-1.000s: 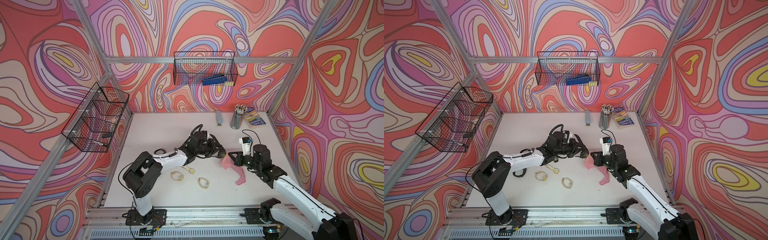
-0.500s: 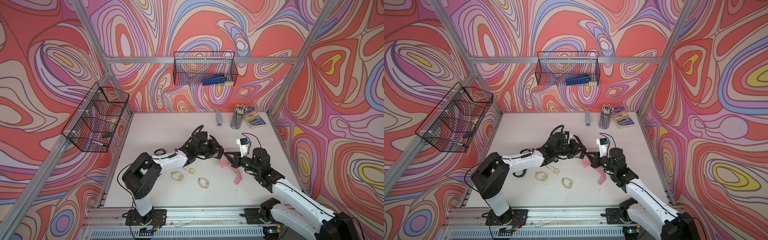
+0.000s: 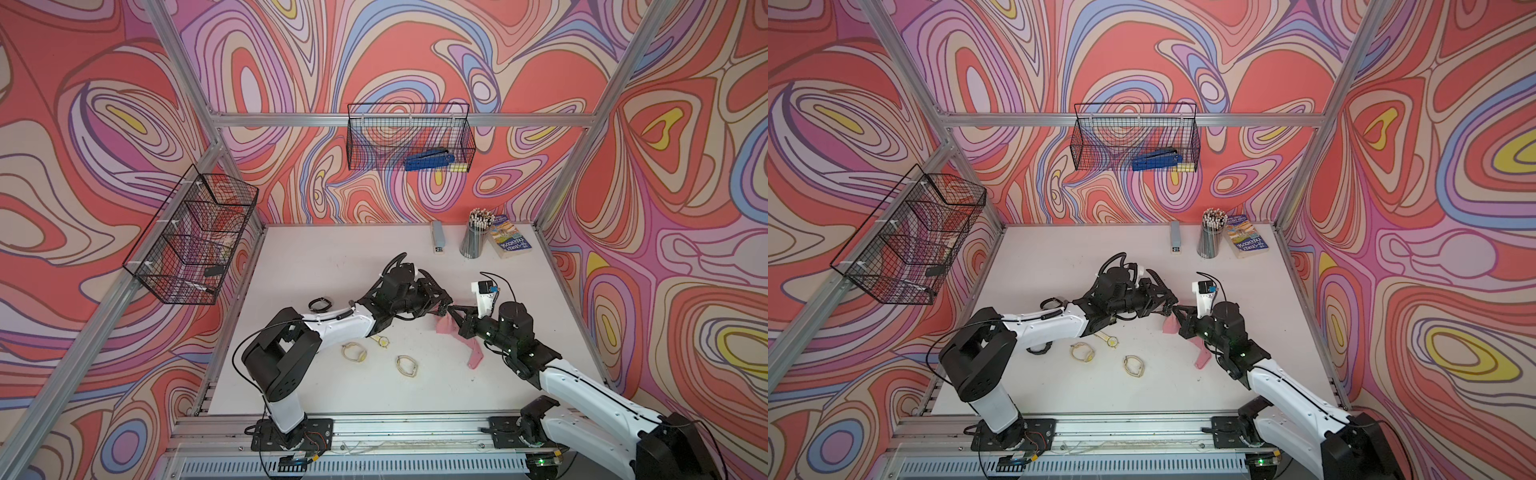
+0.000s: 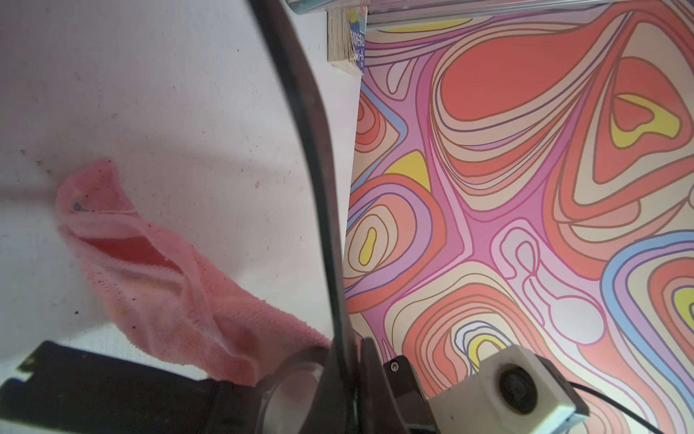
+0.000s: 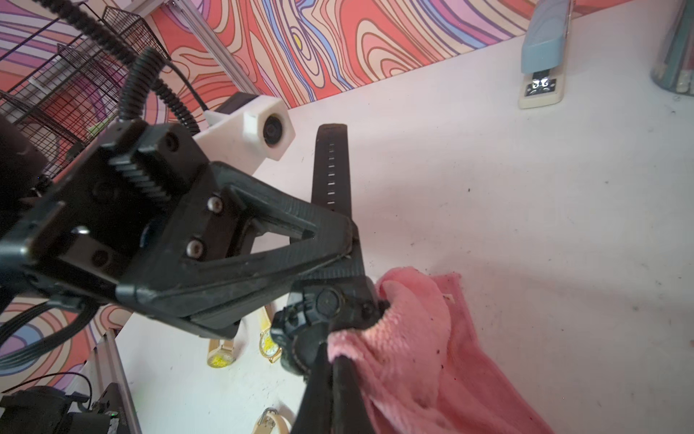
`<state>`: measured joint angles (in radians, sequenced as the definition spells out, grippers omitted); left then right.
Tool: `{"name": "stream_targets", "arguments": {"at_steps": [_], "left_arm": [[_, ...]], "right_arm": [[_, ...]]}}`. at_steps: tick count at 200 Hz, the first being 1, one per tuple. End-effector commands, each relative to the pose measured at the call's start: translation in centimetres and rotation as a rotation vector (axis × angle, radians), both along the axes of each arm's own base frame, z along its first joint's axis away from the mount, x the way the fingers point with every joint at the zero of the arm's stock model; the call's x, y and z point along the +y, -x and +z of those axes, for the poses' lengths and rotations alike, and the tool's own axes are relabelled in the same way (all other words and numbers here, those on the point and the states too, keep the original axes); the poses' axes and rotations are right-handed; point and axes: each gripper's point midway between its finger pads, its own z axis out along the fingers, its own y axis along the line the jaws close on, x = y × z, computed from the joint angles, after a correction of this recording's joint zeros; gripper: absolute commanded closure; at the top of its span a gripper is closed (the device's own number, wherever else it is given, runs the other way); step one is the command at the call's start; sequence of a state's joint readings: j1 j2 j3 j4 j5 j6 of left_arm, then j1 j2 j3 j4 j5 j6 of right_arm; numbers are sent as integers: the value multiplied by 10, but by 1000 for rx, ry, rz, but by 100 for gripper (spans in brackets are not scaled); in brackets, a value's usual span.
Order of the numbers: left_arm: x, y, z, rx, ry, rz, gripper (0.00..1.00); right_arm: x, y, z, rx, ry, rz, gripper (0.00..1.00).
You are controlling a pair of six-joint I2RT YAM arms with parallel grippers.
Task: Wipe the watch dial
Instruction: Wipe the dirt from the watch dial.
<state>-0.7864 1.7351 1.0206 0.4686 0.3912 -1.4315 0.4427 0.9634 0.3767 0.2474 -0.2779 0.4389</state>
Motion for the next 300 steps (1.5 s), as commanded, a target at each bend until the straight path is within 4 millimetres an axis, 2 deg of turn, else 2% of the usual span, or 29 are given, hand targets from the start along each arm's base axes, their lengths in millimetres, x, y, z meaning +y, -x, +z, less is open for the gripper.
{"name": "stream_targets", "arguments": {"at_steps": [1, 25, 43, 75, 94, 115, 129, 159, 188, 214, 240, 267, 300], "left_arm": [[-9, 6, 50, -71, 122, -25, 100], [-11, 4, 58, -86, 137, -23, 100], [-12, 3, 63, -99, 139, -27, 100], [-13, 4, 55, -85, 122, -31, 100], [-12, 6, 47, -72, 109, -33, 100], [-9, 9, 38, -60, 106, -31, 100], [-9, 10, 37, -57, 110, -33, 100], [-8, 11, 46, -72, 126, -31, 100], [-8, 9, 63, -105, 131, -37, 100], [-9, 8, 74, -123, 134, -47, 100], [-11, 7, 81, -132, 143, -51, 100], [-16, 6, 83, -130, 147, -63, 100], [-19, 3, 79, -127, 146, -66, 100]], "right_arm": [[1, -9, 1, -6, 26, -14, 100], [8, -5, -11, 36, 48, 25, 100], [17, 1, -6, 21, 26, 74, 100], [32, 11, 29, -81, -36, 157, 100], [31, 11, 56, -159, -76, 150, 100], [24, 5, 72, -204, -75, 96, 100], [15, -4, 69, -200, -36, 29, 100], [2, -17, 43, -144, 85, -51, 100], [-5, -11, 19, -102, 112, -70, 100], [-15, -4, 5, -81, 113, -103, 100], [-15, 2, -6, -51, 83, -102, 100], [-5, 2, -5, -49, 69, -49, 100], [16, 6, 11, -72, 32, 71, 100]]}}
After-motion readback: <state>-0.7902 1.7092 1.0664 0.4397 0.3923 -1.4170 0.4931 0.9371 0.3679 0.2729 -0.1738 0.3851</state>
